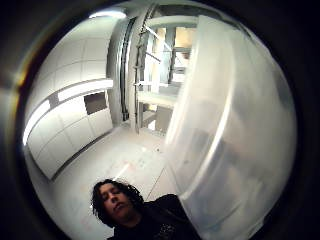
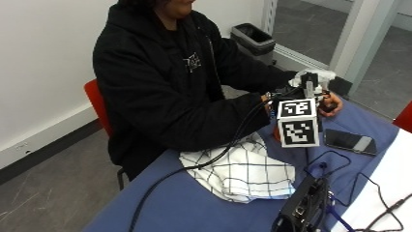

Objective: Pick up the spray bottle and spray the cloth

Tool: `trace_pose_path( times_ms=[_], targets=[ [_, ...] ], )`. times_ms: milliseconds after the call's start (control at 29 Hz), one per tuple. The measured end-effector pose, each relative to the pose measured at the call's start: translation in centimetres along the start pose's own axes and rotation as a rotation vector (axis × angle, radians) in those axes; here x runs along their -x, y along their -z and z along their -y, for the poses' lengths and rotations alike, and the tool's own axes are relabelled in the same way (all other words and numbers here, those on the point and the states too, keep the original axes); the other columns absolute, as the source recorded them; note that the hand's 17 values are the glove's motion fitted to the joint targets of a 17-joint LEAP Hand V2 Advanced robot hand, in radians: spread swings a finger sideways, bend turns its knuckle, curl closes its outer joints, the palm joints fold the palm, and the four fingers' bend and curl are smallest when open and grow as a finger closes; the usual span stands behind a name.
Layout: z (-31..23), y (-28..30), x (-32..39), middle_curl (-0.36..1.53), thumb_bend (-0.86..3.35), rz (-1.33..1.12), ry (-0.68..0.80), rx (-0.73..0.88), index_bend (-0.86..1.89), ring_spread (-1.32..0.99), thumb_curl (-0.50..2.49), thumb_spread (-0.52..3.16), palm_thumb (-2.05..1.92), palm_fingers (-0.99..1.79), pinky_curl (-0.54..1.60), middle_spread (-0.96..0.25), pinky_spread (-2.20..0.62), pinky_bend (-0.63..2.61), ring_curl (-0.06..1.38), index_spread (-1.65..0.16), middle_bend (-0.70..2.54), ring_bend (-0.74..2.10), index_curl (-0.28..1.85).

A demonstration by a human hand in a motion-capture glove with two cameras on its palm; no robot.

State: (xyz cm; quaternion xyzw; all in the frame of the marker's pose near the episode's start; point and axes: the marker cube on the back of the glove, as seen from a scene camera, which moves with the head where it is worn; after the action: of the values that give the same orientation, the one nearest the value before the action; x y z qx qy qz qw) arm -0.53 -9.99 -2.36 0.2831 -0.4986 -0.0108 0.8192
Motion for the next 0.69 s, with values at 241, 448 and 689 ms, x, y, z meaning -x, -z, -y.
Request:
trace_pose_path(
  times_ms=[241,448,689],
  targets=[
    [0.0,0.0,-0.1,0.70,-0.01,0.011,-0.009,0.009,0.16,-0.21,0.88,0.94,1.06,1.27,0.47,-0.21,-0.25,0.54,0.56,-0.26,0.61,0.77,0.62],
    [0.0,0.1,-0.2,0.70,-0.01,0.038,-0.058,0.057,0.17,-0.20,0.88,0.98,1.05,1.26,0.47,-0.22,-0.25,0.53,0.56,-0.26,0.62,0.79,0.62],
    [-0.3,3.0,-0.8,0.67,-0.07,-0.168,-0.172,0.141,0.29,-0.13,0.81,1.03,0.92,0.87,0.43,-0.13,-0.07,0.26,0.52,-0.25,0.58,0.60,0.66]
  ],
)
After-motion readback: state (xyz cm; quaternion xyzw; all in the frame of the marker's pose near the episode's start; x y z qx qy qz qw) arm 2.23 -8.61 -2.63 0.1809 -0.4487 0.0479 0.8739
